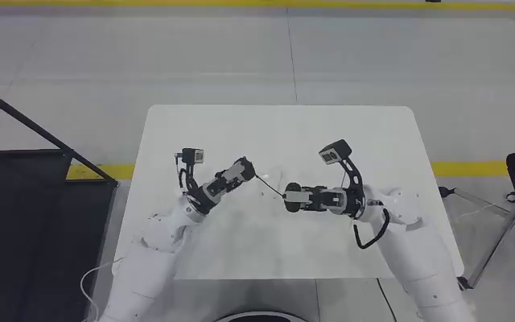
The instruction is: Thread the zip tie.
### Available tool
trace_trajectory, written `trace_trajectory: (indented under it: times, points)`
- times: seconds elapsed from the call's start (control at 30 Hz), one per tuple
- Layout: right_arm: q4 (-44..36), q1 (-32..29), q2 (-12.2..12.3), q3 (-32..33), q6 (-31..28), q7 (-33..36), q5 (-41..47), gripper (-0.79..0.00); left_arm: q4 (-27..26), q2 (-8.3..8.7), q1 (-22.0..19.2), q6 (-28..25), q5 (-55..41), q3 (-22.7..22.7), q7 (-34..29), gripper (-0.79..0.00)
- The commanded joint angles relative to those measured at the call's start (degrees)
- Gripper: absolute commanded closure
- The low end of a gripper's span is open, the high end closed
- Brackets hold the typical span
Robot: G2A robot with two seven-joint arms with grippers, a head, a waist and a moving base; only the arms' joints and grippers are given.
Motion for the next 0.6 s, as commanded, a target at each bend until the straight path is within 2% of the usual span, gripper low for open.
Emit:
trace_trajectory:
  times: [0.0,0.2,0.33,0.57]
  points:
    - [0.4,0.3,0.0,-0.3,0.0,1.0,0.6,0.0,0.8,0.39,-0.5,0.9,-6.8,-0.7,-6.7,-0.785]
    - [2.2,1.6,-0.3,-1.5,-0.1,2.3,1.8,0.0,3.7,0.86,-2.5,4.3,-17.6,-0.7,-17.9,-0.779]
    - [3.1,2.4,-0.4,-2.5,0.0,2.4,2.1,0.0,5.5,0.84,-3.8,5.3,-21.9,0.3,-22.7,-0.693]
    - [4.2,3.1,-0.7,-3.3,-0.3,1.9,2.8,0.0,7.2,0.64,-5.0,4.6,-24.6,1.7,-25.0,-0.511]
